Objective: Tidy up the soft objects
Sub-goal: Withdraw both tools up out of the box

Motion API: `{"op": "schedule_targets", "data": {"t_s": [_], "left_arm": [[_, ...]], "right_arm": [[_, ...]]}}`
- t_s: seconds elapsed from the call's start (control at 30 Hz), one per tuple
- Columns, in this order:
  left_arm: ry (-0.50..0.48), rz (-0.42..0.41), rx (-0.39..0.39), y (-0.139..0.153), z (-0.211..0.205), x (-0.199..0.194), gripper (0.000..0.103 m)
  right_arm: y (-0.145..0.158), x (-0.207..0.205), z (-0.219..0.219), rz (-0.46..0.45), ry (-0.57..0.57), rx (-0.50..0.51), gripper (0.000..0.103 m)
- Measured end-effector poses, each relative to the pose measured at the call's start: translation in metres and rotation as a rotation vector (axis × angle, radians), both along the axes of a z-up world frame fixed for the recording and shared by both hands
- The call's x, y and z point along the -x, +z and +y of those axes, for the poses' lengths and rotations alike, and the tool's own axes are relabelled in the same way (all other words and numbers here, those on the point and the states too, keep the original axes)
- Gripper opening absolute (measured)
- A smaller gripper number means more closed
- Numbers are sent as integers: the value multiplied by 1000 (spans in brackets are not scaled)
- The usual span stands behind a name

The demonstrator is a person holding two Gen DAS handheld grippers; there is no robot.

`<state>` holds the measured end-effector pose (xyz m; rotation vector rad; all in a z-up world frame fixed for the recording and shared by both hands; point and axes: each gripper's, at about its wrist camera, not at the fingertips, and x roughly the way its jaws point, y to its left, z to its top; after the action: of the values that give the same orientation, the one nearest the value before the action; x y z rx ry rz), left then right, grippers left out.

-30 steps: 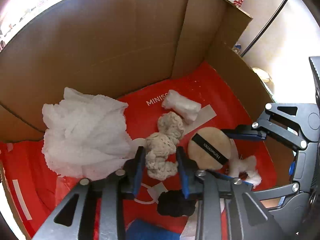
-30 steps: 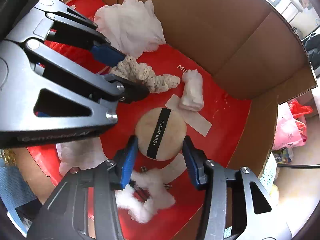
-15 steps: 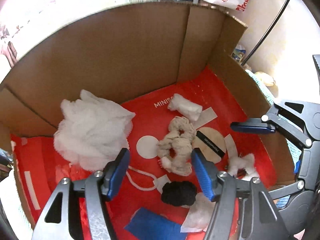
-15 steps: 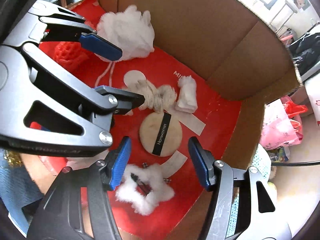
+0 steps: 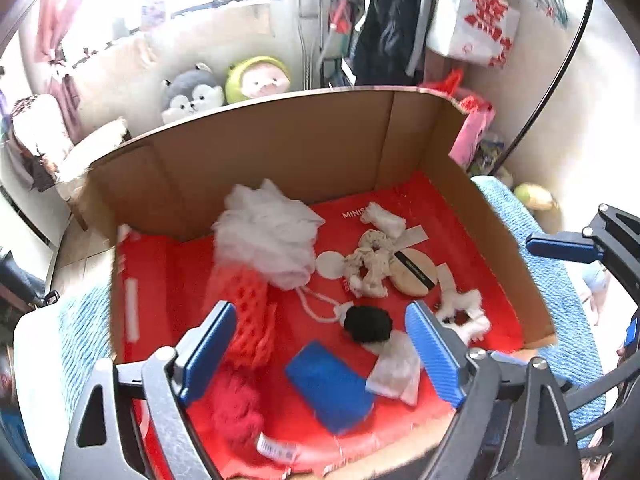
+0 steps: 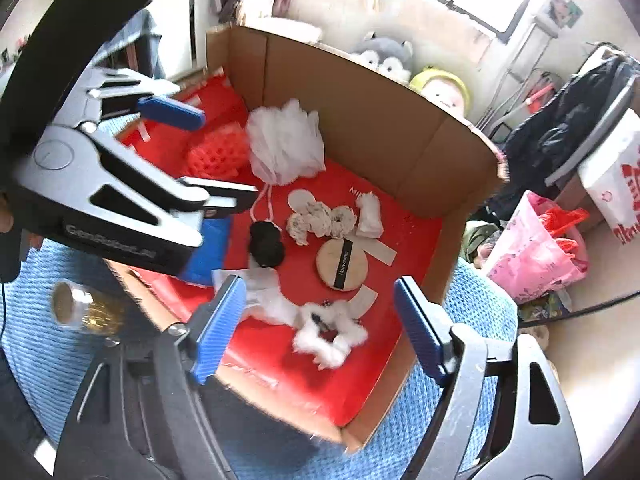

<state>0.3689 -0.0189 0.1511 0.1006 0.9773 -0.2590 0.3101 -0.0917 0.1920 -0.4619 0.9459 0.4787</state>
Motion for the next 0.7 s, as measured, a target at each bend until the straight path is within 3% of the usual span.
{"op": "schedule_targets", "data": {"t_s": [0.27,0.57,0.7], "left_arm": [[40,-133,40,23,22,68,102],[114,-188,83,15,46,117,103],[156,-201,93,3,58,126,103]], "right_arm": [[17,35,-8,-48,-75,-91,89],[-6,63,-16,-69,-187,-139,89],[-18,63,-24,-49,-261,-205,89]]}}
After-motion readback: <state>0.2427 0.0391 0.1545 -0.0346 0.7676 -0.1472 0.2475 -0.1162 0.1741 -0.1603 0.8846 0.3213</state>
